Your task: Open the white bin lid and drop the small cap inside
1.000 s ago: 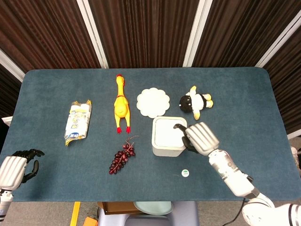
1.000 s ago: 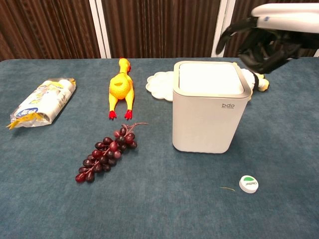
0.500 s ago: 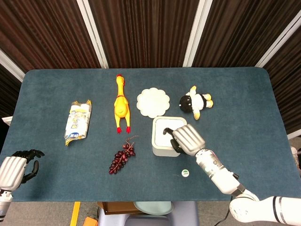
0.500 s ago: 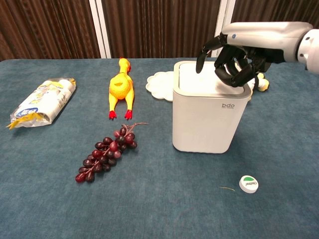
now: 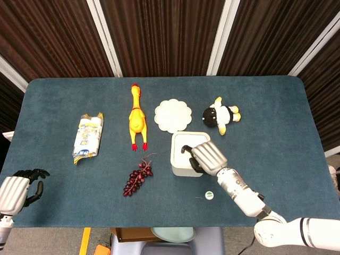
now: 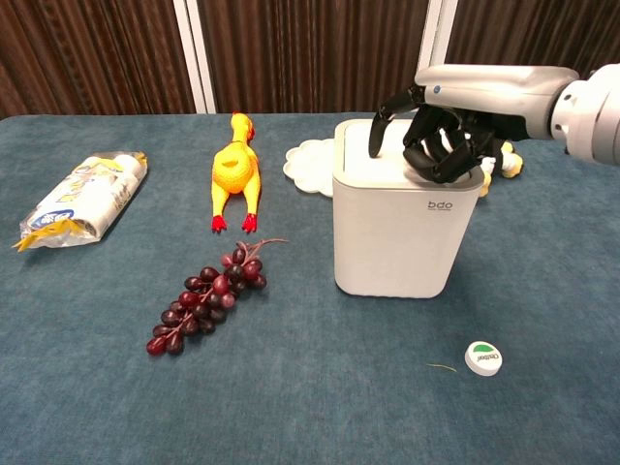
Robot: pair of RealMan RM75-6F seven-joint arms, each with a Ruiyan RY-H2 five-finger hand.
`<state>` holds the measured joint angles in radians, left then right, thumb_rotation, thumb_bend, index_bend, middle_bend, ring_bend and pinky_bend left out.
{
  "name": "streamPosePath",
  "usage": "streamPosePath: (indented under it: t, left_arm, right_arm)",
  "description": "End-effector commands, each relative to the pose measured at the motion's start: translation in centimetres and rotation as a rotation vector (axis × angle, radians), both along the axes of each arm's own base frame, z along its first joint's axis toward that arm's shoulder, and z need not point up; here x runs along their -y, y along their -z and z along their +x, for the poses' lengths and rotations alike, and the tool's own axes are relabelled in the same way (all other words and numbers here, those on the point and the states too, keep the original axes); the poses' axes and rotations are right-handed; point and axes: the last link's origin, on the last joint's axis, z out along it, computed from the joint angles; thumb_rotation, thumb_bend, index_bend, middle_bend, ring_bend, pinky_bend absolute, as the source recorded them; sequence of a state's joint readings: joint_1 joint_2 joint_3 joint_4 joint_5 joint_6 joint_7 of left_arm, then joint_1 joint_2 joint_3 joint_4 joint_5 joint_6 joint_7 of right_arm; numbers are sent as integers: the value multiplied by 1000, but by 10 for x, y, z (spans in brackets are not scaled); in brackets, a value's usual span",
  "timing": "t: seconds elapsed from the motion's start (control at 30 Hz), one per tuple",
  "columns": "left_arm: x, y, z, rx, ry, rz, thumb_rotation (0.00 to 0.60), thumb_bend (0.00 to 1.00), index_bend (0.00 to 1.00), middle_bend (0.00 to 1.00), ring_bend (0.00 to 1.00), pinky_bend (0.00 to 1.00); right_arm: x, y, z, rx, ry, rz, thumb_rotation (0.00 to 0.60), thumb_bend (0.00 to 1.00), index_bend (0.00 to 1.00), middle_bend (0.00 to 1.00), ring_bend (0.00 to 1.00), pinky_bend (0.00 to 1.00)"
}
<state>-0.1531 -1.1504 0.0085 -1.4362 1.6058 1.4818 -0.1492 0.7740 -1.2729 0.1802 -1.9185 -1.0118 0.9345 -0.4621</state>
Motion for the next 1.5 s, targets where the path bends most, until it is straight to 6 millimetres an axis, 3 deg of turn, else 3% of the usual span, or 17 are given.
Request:
streamPosePath:
  t: [0.03, 0.53, 0.67, 0.7, 0.77, 0.87, 1.1, 1.33, 1.5]
  left_arm:
    - [0, -1, 0, 1, 0, 1, 600, 636, 409, 462, 465, 460]
    - [0, -2, 0, 6, -1, 5, 600, 636, 410, 465, 466, 460]
    - [0, -2, -1, 5, -5, 2, 600, 636, 410, 466, 468, 460]
    - [0, -1, -1, 3, -5, 1, 600, 636, 410, 466, 468, 460]
    - [0, -1, -1, 1, -6, 0, 600, 636, 410, 467, 468, 460]
    - [0, 0, -2, -2, -10, -6, 600, 636, 409, 468, 468, 460]
    - [-1, 2, -1, -8, -13, -13, 600, 636, 410, 467, 468, 460]
    - [-1, 4, -1, -8, -13, -22, 600, 636, 410, 467, 468, 460]
    - [0, 3, -1, -2, -12, -22, 600, 636, 409, 468, 468, 460]
  right_arm:
    - [0, 2, 0, 1, 1, 4, 600, 691, 466, 800, 706, 829]
    - [-1, -5, 2, 24, -14, -20, 600, 690, 466, 800, 706, 829]
    - [-6, -23, 5, 52, -46, -100, 600, 690, 465, 800, 706, 829]
    - [-5, -36, 4, 55, -68, -177, 600, 690, 464, 800, 706, 829]
    - [-12, -56, -6, 33, -94, -331, 600, 690, 463, 800, 706, 829]
    - [-19, -69, -18, 18, -89, -432, 600, 690, 463, 800, 706, 829]
    - [-43, -93, -52, 11, -38, -509, 600, 690, 464, 800, 706, 829]
    - [-79, -91, -88, -40, -12, -436, 600, 690, 497, 800, 706, 830]
    - [-94, -77, -106, -41, 86, -219, 600, 690, 532, 800, 706, 831]
